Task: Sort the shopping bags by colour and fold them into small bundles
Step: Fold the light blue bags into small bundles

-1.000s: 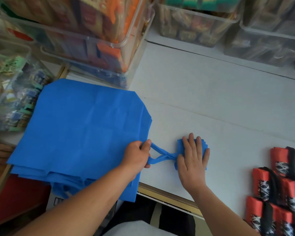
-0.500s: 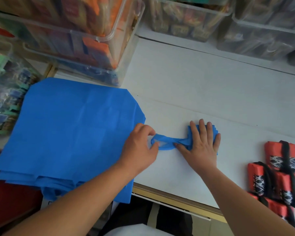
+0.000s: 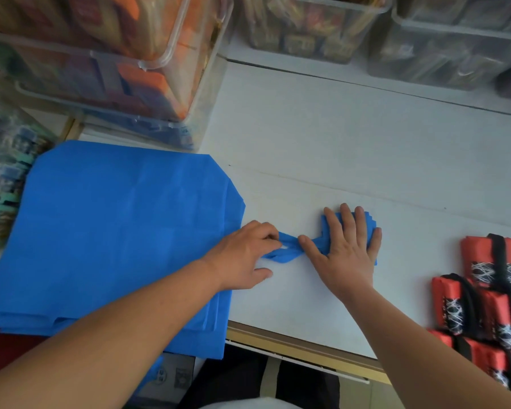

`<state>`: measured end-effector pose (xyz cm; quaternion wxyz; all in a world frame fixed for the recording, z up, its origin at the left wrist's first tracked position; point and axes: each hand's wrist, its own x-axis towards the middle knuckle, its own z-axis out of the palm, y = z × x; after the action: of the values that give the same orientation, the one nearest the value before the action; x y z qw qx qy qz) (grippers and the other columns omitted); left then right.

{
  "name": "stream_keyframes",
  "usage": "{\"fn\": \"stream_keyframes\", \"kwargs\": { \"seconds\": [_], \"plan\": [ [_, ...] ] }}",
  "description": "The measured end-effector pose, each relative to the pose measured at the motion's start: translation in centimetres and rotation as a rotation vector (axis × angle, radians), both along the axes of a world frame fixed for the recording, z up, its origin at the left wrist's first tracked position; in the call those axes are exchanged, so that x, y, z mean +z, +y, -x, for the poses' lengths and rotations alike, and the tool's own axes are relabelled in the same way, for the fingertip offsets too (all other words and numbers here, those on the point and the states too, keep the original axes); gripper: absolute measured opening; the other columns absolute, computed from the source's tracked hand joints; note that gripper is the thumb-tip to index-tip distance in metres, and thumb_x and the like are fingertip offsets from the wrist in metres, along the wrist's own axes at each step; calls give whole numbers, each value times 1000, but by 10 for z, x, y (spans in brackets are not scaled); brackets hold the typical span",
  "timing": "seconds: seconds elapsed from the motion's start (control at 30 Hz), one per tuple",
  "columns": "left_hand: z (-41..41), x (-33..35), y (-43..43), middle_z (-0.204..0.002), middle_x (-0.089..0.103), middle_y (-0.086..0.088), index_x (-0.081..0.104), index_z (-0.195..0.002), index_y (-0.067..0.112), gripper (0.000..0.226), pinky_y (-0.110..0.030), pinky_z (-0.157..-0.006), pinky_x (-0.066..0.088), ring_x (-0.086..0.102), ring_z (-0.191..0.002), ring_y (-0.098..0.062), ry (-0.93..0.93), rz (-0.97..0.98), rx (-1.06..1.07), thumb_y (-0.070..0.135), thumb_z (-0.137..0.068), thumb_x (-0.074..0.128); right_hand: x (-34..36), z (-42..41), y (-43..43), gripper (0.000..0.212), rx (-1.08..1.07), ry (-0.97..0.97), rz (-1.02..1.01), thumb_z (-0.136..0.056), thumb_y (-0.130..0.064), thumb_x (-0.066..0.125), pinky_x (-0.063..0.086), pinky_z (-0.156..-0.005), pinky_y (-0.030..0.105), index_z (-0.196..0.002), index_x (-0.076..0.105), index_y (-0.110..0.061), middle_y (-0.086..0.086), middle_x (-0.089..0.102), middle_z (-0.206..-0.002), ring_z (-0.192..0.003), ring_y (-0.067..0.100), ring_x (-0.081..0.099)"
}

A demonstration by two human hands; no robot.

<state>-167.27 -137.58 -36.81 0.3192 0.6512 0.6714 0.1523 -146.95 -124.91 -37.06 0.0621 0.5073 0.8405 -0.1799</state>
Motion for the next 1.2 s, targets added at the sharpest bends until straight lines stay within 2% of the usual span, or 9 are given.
{"fn": "stream_keyframes", "kwargs": {
  "seconds": [0.1,0.23,0.3,0.5,0.6,0.77,0.9,1.07,1.2],
  "plan": [
    [5,-5,10,-125,51,13,69,-128,22,49,-25,-98,43,47,-110,-6,-43,18,66,33,-82,81,-5,1,-3,78,1,-13,-52,-91,-82,28,-11,-123,53,-156,24,-38,-6,8,-169,-156,17,-13],
    [5,-9,17,-108,58,5,78,-103,16,17,-39,-84,51,52,-96,-13,-46,-64,23,25,-89,76,-8,0,-3,79,1,-30,-79,-91,-82,31,-9,-124,54,-156,25,-37,-5,10,-168,-156,19,-12],
    [4,-9,16,-105,59,3,75,-95,12,12,-44,-78,53,53,-95,-17,4,-92,-2,22,-93,69,-9,1,-3,79,3,-34,-83,-91,-81,32,-9,-124,55,-155,25,-37,-5,10,-168,-156,19,-11],
    [-3,12,10,-108,60,8,65,-106,15,20,-34,-95,47,53,-105,-11,-168,25,68,31,-100,56,-3,1,-1,76,-2,-32,-2,-93,-80,30,-16,-122,51,-156,21,-39,-7,3,-169,-154,14,-19],
    [-10,27,11,-84,64,6,62,-94,23,17,-41,-77,52,60,-82,-16,-306,109,241,35,-101,53,1,2,1,73,-16,-7,74,-95,-78,23,-19,-122,50,-158,16,-42,-10,-2,-169,-152,9,-26],
    [-29,31,18,-68,65,4,64,-91,17,15,-21,-61,47,57,-63,-5,-586,58,698,21,-103,57,6,-1,2,88,-32,66,123,-86,-87,4,-17,-122,50,-159,17,-40,-12,-1,-169,-151,5,-27],
    [-51,27,32,-70,57,-3,64,-92,13,16,-22,-52,51,56,-59,-8,-706,133,997,22,-104,56,6,0,1,98,-8,18,94,-78,-97,14,-20,-121,50,-159,14,-41,-11,-1,-168,-152,8,-26],
    [-57,25,35,-74,63,-1,66,-90,16,23,-29,-60,57,60,-64,-9,-717,222,1082,31,-104,55,1,1,-1,83,-16,-6,36,-88,-87,26,-16,-123,51,-157,21,-41,-10,4,-169,-154,11,-20],
    [-47,27,37,-79,68,-6,68,-89,9,33,-28,-69,46,55,-70,-8,-712,205,1101,40,-98,63,-1,2,-2,71,-43,5,30,-95,-77,21,-16,-123,49,-157,23,-41,-10,6,-169,-153,10,-20]
  ]
}}
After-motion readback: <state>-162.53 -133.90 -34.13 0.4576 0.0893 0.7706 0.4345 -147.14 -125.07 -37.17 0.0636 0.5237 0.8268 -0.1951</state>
